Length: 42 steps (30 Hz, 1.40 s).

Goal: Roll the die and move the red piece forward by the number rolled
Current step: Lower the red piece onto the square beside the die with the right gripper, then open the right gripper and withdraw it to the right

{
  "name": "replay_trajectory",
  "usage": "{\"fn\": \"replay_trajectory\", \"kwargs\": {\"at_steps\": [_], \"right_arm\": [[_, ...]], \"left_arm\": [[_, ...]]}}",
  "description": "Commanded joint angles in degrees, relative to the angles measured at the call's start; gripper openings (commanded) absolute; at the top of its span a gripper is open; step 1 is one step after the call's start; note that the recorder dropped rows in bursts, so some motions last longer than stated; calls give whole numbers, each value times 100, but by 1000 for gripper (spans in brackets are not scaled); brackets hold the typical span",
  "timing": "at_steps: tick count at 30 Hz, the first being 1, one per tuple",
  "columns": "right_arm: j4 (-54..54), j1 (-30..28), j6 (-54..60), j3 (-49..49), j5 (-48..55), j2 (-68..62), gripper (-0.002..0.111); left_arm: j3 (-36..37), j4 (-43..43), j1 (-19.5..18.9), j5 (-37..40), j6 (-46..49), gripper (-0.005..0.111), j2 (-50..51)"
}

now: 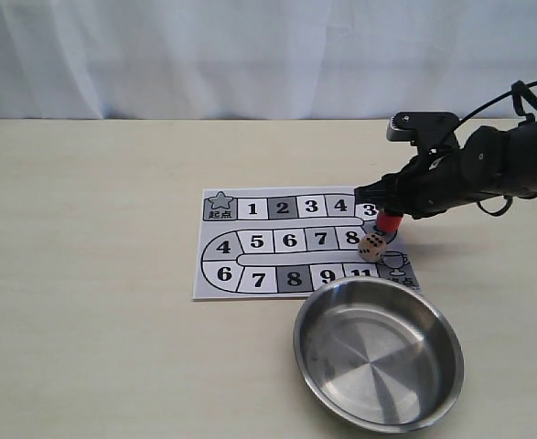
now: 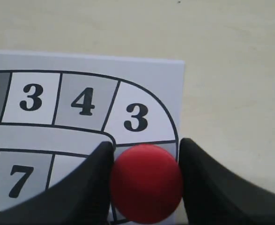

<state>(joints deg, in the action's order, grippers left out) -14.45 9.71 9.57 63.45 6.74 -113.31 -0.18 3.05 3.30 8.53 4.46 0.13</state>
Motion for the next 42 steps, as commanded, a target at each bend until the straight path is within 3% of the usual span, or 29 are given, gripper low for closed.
{"fn": "replay_trajectory", "kwargs": {"at_steps": [1, 13, 26, 36, 42], "right_arm": [[-23, -20, -116, -19, 4, 2, 4], [18, 203, -144, -19, -210, -361, 5], [18, 203, -144, -19, -259, -253, 49], [18, 203, -144, -19, -413, -164, 63], [18, 203, -144, -19, -427, 140, 62]], "left_arm": [[18, 10, 9, -34, -29, 0, -13], [18, 10, 9, -34, -29, 0, -13], [18, 10, 9, -34, -29, 0, -13], [18, 10, 9, -34, -29, 0, -13], [18, 10, 9, -34, -29, 0, -13]]}}
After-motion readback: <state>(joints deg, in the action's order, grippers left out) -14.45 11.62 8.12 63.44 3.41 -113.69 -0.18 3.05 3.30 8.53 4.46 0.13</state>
